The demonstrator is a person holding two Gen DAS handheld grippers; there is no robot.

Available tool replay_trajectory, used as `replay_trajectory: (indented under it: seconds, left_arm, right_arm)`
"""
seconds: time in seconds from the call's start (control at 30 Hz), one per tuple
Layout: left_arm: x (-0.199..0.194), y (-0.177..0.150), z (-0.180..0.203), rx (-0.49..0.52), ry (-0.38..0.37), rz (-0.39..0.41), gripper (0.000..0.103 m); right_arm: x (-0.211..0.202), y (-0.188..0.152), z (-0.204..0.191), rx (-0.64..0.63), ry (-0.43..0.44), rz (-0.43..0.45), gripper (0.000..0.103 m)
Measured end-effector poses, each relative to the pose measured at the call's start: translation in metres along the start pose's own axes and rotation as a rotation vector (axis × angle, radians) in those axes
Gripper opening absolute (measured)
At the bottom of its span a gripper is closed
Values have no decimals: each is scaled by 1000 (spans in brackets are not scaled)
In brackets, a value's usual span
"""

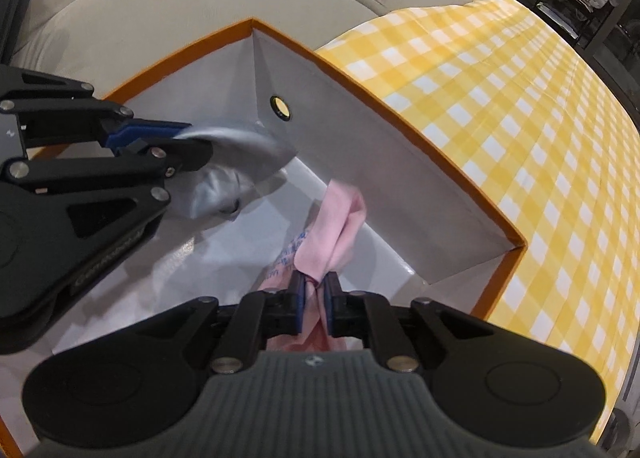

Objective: Organize soft objects
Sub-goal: 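Open both grippers to drop the cloths into the white box, then move both grippers back over the pile of toys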

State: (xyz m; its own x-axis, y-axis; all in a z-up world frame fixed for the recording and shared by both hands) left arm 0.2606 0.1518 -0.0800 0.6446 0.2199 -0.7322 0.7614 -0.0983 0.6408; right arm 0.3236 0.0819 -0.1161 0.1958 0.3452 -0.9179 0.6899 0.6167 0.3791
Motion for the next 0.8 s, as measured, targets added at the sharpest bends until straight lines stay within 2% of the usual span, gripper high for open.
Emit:
replay_trajectory:
  seconds: [0.03,0.07,0.1,0.13,0.17,0.4,0.57,0.8]
  left_arm:
    - [0,1,0,-4,-1,-2,24]
    - [-1,1,-1,-6,1,-3,37]
    - [-2,1,-1,-4,4,-2,44]
    - [-4,2,0,1,3,4,55]
    - [-8,2,-1,3,4,19,58]
    - [-38,10,-9,-23,17,77,58]
    - [-72,11,-9,-30,16,126,60]
    - [-116,-1,4,-19,-76,92,60]
  right_arm:
    - [0,0,-1,-2,4,-3,22]
    - [-1,-1,-2,-5,2,-4,41]
    - [-2,0,-3,-11,-2,1,46]
    - [-5,-1,-5,-17,1,7,46]
    - [-8,-1,-6,-24,7,10,46]
    - [-42,-10,-16,-36,2,48,47]
    - [-83,-29,-33,-48,18,105,49]
    - [-137,-72,-56,-1,44,178,53]
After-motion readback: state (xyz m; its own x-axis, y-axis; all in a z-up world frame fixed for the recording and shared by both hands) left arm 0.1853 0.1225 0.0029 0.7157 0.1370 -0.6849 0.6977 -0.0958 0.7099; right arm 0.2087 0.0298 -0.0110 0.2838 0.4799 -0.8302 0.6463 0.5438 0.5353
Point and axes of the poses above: each gripper's, at about its wrist camera, not at the fingertips, and x roughly the way its jaws point, z to its right, y to its top, the point moved 4 cm from there along x, roughly the way its jaws point, and after that the axes turned 12 degrees about y, right-handed, at the moved point
